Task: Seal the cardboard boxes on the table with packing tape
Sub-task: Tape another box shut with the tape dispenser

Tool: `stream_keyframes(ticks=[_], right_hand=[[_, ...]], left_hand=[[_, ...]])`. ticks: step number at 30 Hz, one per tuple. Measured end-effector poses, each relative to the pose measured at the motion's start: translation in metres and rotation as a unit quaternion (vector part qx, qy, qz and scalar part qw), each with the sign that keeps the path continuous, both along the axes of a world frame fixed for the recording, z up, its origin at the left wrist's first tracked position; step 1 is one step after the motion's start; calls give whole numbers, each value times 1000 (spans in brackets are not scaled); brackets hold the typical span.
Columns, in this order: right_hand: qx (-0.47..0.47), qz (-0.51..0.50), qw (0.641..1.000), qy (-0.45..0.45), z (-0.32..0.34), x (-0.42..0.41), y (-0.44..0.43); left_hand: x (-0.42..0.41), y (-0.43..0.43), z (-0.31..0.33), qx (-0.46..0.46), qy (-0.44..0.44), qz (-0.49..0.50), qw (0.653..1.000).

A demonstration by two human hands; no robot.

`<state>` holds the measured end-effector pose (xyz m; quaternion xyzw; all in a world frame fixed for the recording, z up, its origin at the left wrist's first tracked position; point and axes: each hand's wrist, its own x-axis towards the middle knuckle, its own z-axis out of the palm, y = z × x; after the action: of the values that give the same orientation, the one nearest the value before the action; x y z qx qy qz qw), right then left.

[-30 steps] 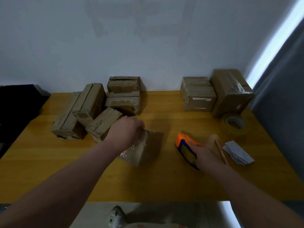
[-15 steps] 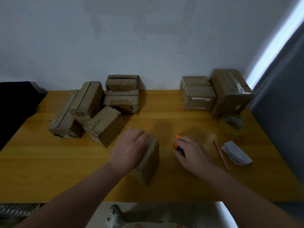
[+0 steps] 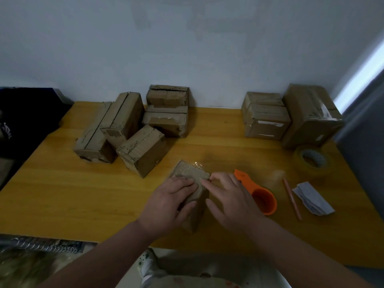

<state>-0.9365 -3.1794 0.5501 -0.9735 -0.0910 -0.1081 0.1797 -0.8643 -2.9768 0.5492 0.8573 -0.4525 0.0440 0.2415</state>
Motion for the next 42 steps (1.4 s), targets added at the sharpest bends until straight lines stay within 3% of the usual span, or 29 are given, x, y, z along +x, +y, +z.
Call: stream_keyframes(ticks=[6, 10, 12, 15, 18, 28, 31, 35, 36, 39, 42], right_hand=[[19, -6, 1000, 18, -3, 15, -3], [148, -70, 985, -51, -2, 22, -1], [253, -142, 957, -5, 0, 30, 1], [396, -193, 884, 155, 2, 42, 5], [455, -186, 855, 166, 0, 50, 7], [329, -184, 926, 35, -8, 56, 11], [304, -212, 928, 25, -3, 58, 13], [332, -282, 899, 44, 8, 59, 13], [312, -278, 908, 24, 10, 57, 13], [187, -159, 968, -61, 12, 53, 15], [111, -61, 992, -26, 8, 55, 19]], left_hand=[[2, -1, -4, -5, -5, 1, 1000], [0, -2, -5, -3, -18, 0, 1000], [0, -2, -6, -6, -20, 3, 1000], [1, -2, -7, -7, -22, 1, 1000], [1, -2, -6, -2, -20, -2, 1000], [1, -4, -4, 0, -17, 0, 1000], [3, -4, -3, 4, -22, -4, 1000], [8, -3, -1, -20, -12, -15, 1000], [9, -2, 0, -26, -16, -18, 999], [14, 0, 8, -57, -41, 10, 998], [22, 2, 11, -64, -51, 119, 989]])
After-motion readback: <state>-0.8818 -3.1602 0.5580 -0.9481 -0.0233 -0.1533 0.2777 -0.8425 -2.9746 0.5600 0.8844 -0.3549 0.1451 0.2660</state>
